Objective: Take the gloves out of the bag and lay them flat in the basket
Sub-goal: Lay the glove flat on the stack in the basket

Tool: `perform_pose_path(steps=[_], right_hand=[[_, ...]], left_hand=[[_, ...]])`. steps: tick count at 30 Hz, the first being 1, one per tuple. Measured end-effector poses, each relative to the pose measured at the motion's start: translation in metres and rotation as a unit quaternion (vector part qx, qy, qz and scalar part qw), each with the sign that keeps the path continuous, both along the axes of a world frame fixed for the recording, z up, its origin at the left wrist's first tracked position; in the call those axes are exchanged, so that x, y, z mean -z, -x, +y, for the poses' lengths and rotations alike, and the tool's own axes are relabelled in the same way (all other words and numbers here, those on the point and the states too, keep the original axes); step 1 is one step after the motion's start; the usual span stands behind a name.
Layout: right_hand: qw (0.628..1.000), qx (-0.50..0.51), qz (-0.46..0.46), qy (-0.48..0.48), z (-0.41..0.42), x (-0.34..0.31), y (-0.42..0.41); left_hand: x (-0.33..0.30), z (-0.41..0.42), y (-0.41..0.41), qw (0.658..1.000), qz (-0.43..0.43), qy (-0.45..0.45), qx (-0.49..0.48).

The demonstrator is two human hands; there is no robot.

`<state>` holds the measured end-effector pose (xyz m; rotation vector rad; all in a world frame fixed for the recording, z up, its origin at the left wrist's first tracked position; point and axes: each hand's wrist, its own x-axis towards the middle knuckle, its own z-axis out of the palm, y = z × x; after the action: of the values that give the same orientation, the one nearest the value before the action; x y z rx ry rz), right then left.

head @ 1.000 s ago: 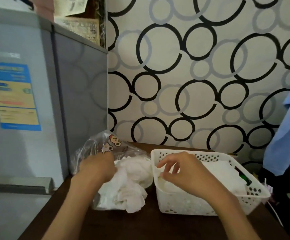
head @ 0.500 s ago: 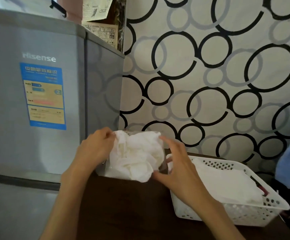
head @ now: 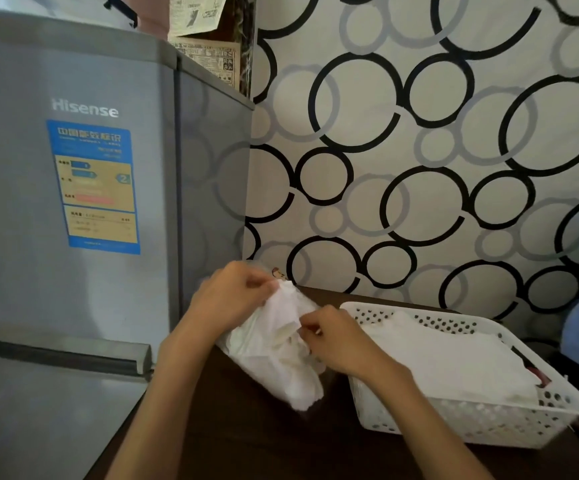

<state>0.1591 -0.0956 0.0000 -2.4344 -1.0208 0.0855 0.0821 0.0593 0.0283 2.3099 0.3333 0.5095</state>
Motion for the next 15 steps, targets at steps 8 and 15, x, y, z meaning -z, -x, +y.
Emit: perform_pose_path(steps=[8,15], right_hand=[[0.994,0.073,0.019,-0.082,-0.013,-0.017,0.029],[0.984,0.073,0.105,-0.124,-0.024,-0.016,0.007]], left_hand=[[0.008,-0.001,-0.008,0.998,0.029,0.03,0.044],[0.014,0.003,-0.009,0.994,0.057,0.059,0.075]])
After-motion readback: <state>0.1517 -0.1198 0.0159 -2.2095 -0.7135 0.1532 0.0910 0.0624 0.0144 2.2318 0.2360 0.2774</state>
